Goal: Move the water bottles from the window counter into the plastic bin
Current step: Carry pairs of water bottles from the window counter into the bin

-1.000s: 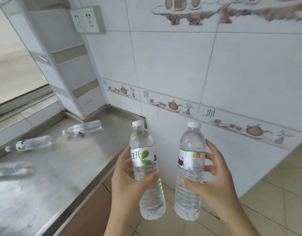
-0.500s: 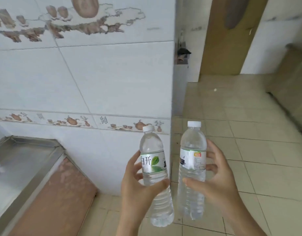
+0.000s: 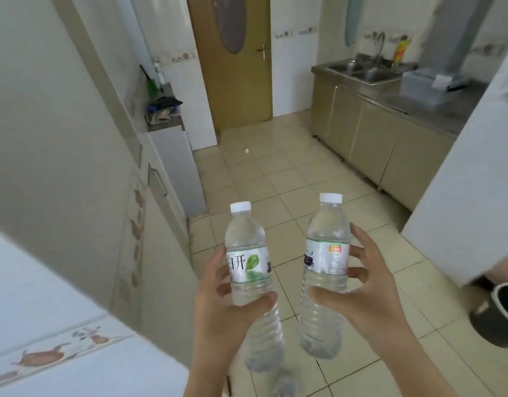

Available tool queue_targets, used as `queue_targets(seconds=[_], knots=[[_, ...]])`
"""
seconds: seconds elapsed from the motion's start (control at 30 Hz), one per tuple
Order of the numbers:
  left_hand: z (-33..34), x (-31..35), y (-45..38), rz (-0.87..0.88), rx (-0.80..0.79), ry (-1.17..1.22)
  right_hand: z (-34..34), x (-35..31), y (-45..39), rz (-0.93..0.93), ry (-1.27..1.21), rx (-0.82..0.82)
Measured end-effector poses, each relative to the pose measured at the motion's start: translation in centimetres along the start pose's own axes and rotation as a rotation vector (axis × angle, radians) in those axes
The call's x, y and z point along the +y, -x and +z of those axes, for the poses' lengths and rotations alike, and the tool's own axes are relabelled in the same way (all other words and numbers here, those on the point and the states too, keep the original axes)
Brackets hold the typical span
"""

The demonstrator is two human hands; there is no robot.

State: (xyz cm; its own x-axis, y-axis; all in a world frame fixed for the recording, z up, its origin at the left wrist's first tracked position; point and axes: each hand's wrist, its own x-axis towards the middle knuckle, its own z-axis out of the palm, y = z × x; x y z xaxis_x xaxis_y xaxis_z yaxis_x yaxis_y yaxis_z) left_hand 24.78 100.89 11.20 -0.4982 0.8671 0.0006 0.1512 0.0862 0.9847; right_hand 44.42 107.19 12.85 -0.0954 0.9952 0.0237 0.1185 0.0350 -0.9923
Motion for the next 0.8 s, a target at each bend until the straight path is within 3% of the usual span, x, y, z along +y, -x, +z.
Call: queue_targets(seconds=[0.47,0.8], knots=[[15.7,3.9,-23.3,0.055,-0.341,0.044,-4.6,0.9,-20.1,0.007,0.097,0.318],[31.6,5.2,-34.5,0.067,-0.402,0.029,-13.7,3.7,-34.8,0.010,0.131,0.409]])
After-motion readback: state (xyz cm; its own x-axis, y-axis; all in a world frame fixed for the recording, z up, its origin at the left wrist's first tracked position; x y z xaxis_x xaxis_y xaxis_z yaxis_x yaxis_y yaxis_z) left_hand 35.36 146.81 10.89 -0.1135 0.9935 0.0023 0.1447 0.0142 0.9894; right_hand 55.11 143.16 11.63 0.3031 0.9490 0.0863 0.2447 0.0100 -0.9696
